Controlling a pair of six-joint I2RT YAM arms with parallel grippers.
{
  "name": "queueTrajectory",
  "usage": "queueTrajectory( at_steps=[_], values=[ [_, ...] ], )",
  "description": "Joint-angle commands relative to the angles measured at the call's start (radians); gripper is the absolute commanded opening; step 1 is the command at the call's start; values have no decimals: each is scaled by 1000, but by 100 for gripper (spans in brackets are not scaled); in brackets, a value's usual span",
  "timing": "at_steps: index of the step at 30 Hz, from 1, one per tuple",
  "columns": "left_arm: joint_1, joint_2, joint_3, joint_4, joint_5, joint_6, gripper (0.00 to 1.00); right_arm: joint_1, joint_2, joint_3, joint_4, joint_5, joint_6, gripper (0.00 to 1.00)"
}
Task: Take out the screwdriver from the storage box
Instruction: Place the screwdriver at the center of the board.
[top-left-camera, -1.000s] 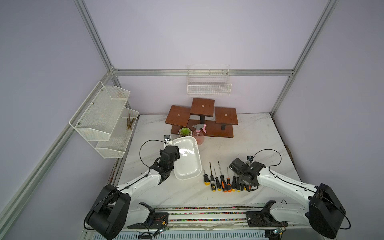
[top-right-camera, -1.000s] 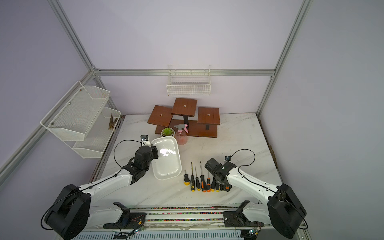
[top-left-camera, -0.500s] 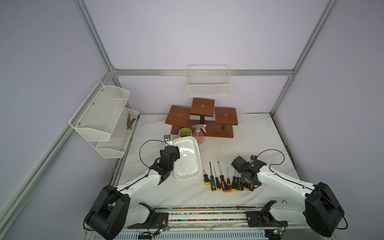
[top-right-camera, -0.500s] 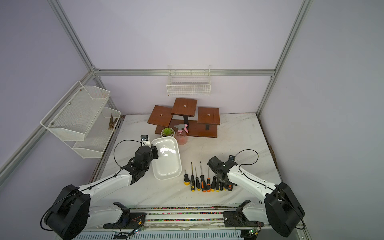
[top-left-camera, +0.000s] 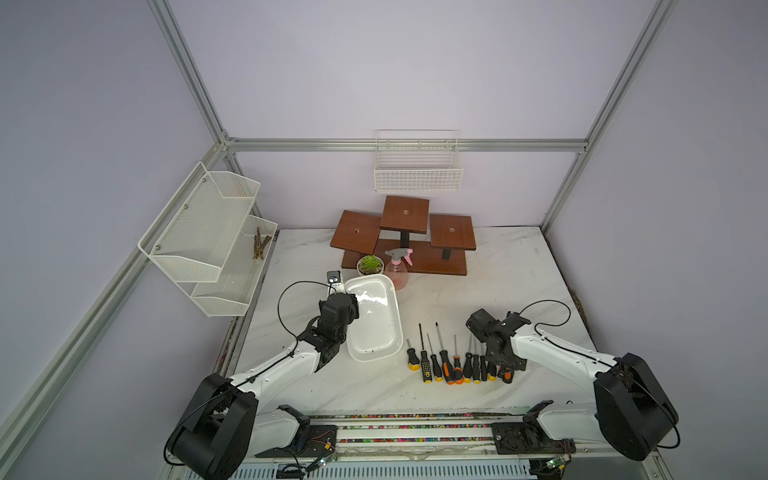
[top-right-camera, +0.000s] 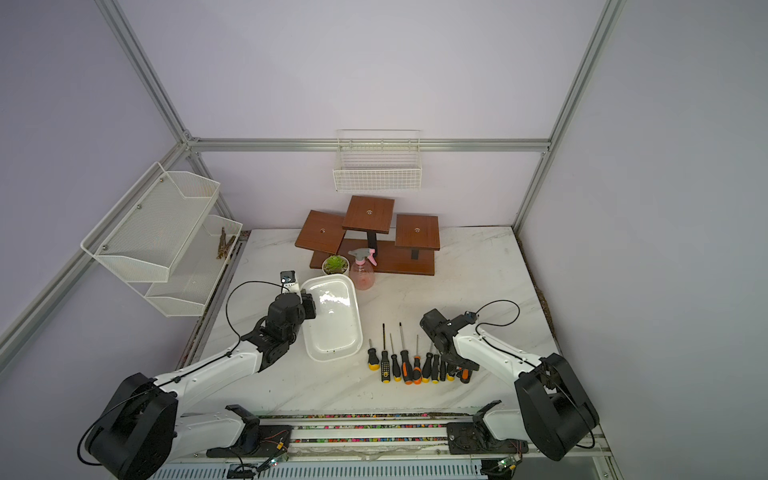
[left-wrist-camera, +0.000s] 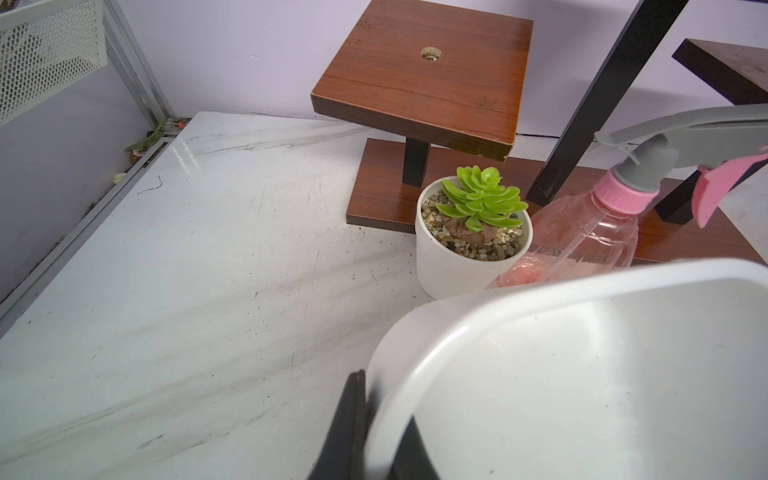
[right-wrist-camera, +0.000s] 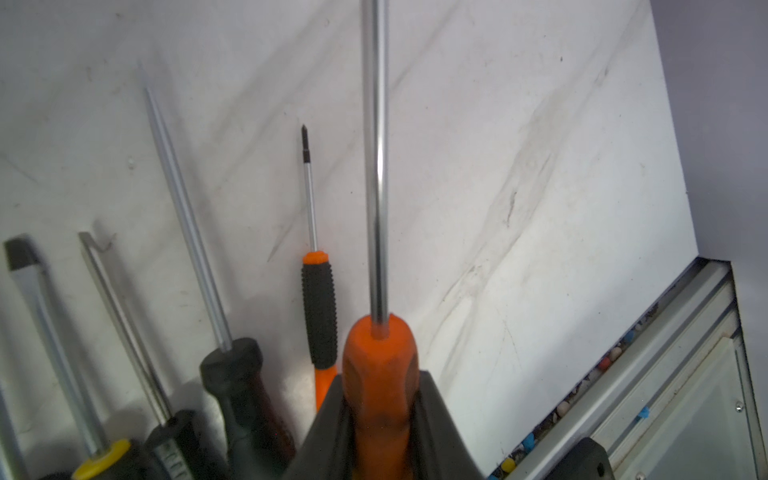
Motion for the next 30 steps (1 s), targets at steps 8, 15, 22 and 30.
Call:
queueTrajectory(
  at_steps=[8,15,22,30],
  values=[
    [5,-58,-32,44,-3,5,0,-85,53,32,41,12,-56,0],
    [6,-45,-24,45,2,10,0,-125,85,24,82,0,-88,0],
    [6,-49,-28,47,2,12,0,-145,118,17,126,-17,-115,0],
    [5,-47,-26,46,8,17,0,-160,160,21,144,-32,-129,0]
  ],
)
